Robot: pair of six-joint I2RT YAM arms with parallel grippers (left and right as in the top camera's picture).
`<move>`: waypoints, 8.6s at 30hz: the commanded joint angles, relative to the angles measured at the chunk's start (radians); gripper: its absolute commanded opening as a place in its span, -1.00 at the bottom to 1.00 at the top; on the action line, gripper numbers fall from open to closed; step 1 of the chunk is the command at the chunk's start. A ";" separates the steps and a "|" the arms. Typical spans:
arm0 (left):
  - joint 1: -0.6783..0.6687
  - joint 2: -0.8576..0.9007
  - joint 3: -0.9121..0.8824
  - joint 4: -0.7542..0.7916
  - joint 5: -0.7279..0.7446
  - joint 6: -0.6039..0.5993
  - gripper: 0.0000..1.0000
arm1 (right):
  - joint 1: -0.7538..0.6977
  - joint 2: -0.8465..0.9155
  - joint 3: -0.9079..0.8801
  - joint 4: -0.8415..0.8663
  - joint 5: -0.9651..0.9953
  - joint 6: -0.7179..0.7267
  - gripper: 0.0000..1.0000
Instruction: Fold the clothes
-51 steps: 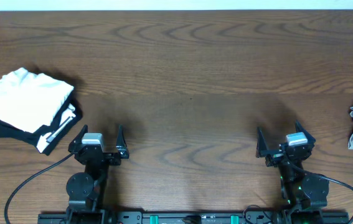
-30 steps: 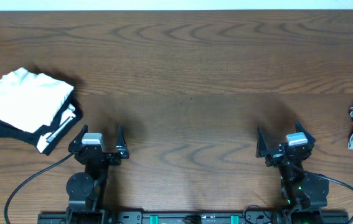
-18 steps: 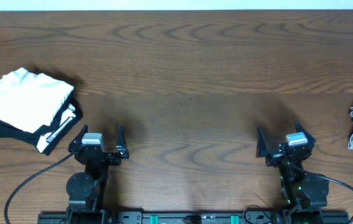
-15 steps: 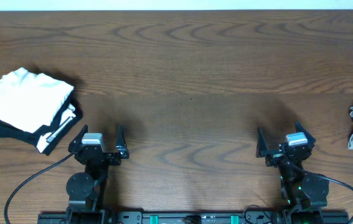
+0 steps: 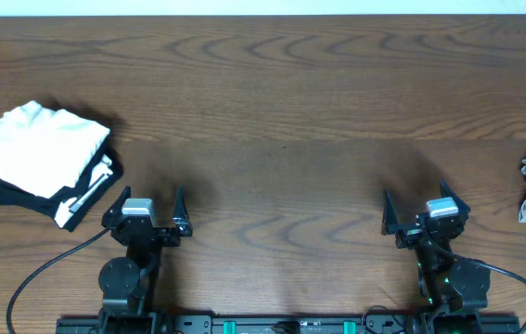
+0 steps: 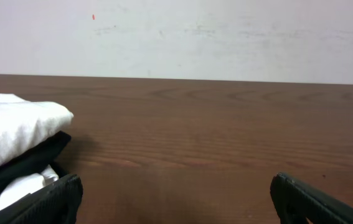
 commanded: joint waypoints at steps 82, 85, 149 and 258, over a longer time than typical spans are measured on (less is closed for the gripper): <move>0.006 0.726 0.812 -0.787 0.086 -0.206 0.96 | -0.783 1.785 0.911 -0.178 0.192 0.315 -0.92; 0.006 0.726 0.812 -0.786 0.086 -0.206 0.96 | -0.764 1.758 0.933 -0.156 -0.009 0.270 -0.98; -0.266 1.430 0.812 -0.274 0.401 -0.207 0.96 | -0.273 1.357 1.017 -0.924 0.113 0.470 0.65; 0.095 1.053 0.812 -0.698 0.447 -0.137 0.91 | -0.597 1.470 1.321 -0.972 -0.162 0.166 -0.97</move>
